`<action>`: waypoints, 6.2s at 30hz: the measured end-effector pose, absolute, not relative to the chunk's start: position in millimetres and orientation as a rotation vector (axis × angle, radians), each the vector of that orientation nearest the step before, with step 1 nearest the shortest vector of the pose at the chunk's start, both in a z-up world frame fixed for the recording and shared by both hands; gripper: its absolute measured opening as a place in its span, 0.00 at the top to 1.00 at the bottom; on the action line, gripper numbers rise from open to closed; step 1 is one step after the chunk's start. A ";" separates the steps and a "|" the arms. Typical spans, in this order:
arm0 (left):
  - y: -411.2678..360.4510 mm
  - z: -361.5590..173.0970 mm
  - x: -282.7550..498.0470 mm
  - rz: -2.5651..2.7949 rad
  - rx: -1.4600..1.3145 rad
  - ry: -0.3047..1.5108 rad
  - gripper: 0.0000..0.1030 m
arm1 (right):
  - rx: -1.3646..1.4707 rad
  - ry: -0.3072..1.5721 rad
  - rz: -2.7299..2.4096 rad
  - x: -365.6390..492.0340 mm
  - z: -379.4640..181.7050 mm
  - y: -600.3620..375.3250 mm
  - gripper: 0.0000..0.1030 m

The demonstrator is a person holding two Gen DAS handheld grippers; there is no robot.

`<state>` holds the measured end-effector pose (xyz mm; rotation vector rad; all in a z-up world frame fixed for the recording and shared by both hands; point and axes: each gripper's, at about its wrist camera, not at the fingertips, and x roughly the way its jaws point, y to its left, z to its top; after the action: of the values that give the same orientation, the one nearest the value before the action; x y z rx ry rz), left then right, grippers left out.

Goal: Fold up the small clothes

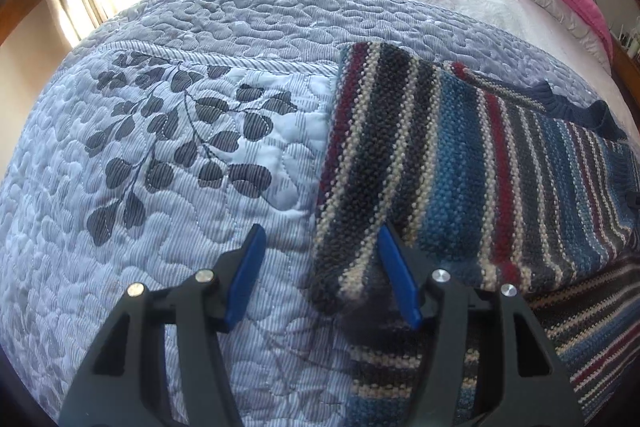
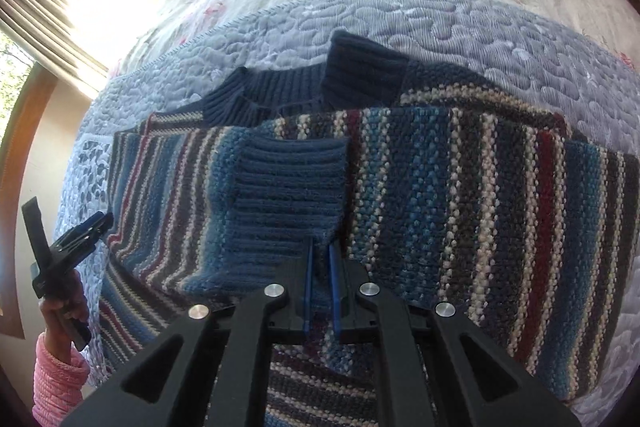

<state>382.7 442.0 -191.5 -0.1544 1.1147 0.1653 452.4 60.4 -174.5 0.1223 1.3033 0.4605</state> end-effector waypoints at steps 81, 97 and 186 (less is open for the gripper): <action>381.2 -176.1 73.1 -0.076 -0.304 1.311 0.19 | 0.217 1.298 0.377 62.5 -153.9 -129.0 0.54; 351.4 -183.9 53.0 -0.114 -0.315 1.299 0.20 | 0.290 1.332 0.411 35.2 -174.3 -110.2 0.52; 400.7 -102.4 215.1 -0.196 -0.287 1.059 0.34 | 0.239 1.230 0.581 216.0 -110.0 -110.0 0.37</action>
<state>215.1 400.7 -102.4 -0.2871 1.0589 -0.1964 216.0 -110.0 -110.0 0.2389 1.2297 0.5806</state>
